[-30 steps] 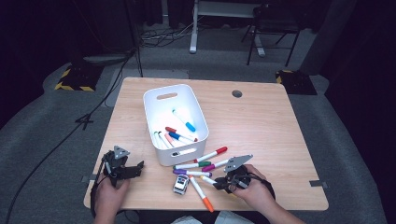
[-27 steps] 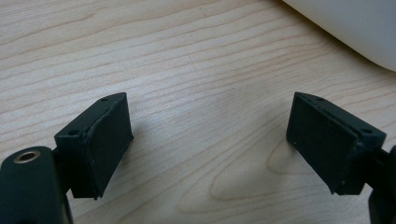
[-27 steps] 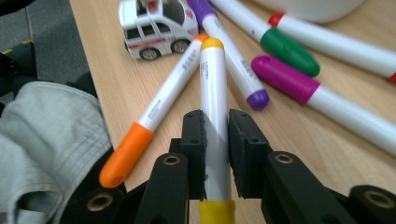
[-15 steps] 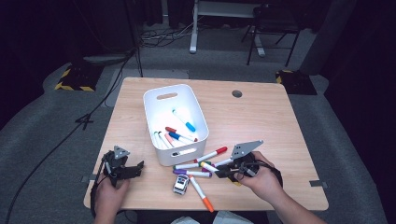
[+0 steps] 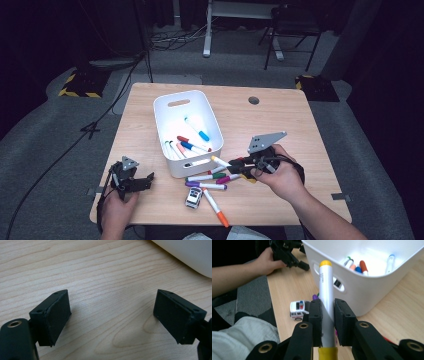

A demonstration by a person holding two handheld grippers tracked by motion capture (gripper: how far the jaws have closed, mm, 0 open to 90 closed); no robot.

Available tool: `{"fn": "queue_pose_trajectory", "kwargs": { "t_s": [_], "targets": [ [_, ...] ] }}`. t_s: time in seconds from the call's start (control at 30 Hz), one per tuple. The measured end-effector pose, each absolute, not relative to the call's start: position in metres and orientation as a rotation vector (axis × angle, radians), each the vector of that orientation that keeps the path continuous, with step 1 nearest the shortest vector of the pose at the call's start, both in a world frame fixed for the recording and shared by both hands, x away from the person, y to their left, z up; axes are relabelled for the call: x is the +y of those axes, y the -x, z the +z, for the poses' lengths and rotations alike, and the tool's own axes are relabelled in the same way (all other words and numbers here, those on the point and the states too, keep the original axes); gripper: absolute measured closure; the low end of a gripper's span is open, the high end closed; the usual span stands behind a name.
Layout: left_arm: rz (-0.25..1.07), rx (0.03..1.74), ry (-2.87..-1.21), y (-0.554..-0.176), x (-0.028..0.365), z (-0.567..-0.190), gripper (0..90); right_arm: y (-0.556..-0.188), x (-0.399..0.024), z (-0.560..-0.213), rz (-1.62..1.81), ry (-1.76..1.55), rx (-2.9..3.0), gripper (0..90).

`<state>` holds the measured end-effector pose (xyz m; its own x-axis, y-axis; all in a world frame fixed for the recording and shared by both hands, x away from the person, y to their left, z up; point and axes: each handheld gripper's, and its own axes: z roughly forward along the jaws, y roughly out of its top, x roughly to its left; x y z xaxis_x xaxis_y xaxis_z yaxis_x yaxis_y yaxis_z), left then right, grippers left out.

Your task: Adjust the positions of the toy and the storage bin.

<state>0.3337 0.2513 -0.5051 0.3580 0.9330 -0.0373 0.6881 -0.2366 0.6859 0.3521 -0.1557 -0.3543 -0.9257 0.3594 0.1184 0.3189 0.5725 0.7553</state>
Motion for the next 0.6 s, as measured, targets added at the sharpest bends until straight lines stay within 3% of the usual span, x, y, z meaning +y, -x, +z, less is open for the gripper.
{"fn": "queue_pose_trajectory", "kwargs": {
  "t_s": [0.6],
  "targets": [
    [0.513,1.402,-2.008,-0.334,0.251,-0.505,14.5,-0.389,-0.123,-0.316,1.344,-0.560,2.656,77.0]
  ]
}}
